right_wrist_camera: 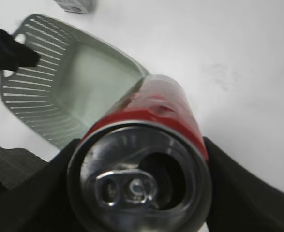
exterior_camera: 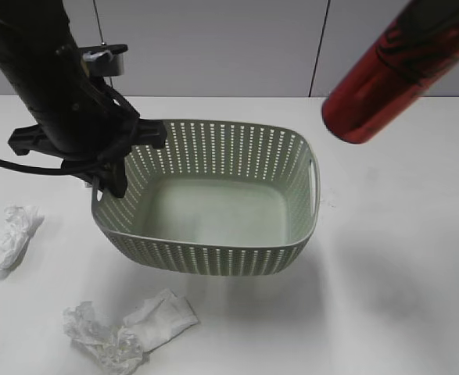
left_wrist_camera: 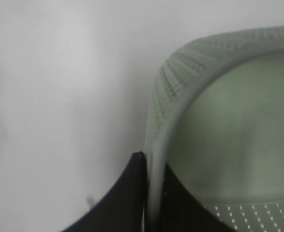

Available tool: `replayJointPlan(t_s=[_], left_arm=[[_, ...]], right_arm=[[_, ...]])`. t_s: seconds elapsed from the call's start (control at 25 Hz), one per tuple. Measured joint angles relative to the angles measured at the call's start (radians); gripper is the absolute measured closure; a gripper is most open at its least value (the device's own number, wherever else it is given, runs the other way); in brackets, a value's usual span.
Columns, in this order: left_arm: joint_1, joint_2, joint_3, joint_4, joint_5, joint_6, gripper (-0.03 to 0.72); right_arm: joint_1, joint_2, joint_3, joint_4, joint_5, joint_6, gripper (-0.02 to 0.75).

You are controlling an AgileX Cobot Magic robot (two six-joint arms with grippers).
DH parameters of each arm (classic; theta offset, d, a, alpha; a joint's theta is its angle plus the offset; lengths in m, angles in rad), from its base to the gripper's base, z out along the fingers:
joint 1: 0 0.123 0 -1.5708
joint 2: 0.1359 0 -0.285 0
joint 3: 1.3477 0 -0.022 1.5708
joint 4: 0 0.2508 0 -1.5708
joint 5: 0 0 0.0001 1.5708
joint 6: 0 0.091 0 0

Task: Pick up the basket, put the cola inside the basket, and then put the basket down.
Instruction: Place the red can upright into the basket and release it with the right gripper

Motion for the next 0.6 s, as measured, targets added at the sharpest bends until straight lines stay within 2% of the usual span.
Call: replayJointPlan(t_s=[0.36,0.6], left_arm=[[0.0,0.0,0.0,0.0,-0.007,0.0,0.692],[0.0,0.0,0.0,0.0,-0.009,0.0,0.692]], right_arm=[[0.285,0.167,-0.045,0.005,-0.037,0.051,0.237],[0.387,0.338,-0.045,-0.069,-0.067,0.052,0.237]])
